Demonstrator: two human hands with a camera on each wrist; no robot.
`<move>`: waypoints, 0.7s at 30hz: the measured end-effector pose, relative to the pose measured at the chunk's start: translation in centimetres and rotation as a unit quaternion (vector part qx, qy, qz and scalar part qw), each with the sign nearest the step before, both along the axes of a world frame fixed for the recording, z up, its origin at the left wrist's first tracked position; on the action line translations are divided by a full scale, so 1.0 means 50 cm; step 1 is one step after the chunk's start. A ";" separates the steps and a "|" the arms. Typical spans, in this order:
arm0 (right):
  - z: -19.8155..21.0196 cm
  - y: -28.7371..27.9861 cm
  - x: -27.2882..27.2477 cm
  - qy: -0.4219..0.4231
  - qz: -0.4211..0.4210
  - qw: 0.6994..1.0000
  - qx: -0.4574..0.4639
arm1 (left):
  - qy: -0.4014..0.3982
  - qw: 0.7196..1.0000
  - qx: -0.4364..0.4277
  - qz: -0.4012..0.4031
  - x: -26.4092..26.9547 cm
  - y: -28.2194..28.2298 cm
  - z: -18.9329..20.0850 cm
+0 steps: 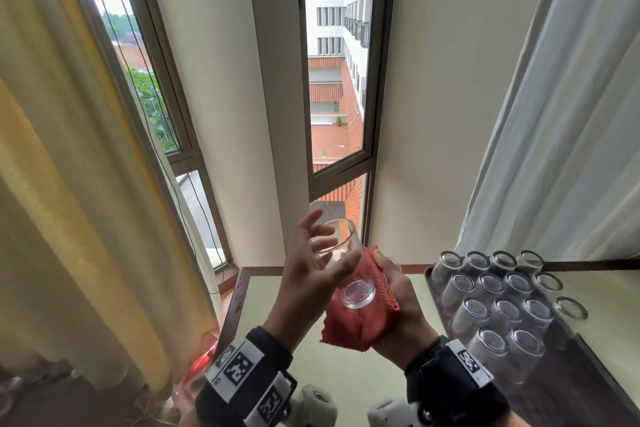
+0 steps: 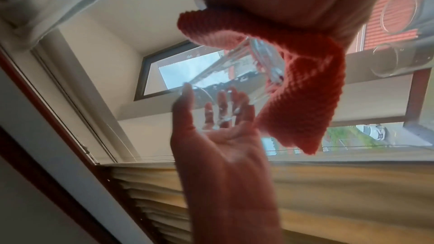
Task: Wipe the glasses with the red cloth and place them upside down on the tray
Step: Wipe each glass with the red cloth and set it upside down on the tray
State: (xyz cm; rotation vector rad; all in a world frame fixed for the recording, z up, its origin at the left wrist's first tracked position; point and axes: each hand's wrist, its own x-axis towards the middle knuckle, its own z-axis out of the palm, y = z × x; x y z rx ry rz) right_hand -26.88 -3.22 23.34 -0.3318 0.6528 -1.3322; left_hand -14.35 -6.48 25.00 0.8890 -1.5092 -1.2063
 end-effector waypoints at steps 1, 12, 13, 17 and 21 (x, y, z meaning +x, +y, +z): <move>0.000 -0.002 -0.002 0.002 -0.010 1.000 0.005 | -0.005 1.000 -0.002 0.004 0.007 0.000 -0.006; 0.003 0.004 0.005 0.446 -0.282 0.816 -0.235 | 0.043 0.977 0.198 -0.062 0.029 0.010 0.009; -0.002 0.003 0.007 0.507 -0.302 0.753 -0.290 | 0.054 0.976 0.205 -0.051 0.027 0.012 0.012; -0.003 0.009 0.020 0.511 -0.323 0.716 -0.351 | 0.081 0.989 0.117 0.043 0.008 0.033 0.002; 0.005 0.012 0.030 0.351 -0.277 0.877 -0.174 | -0.034 0.975 -0.170 0.135 0.006 0.046 -0.017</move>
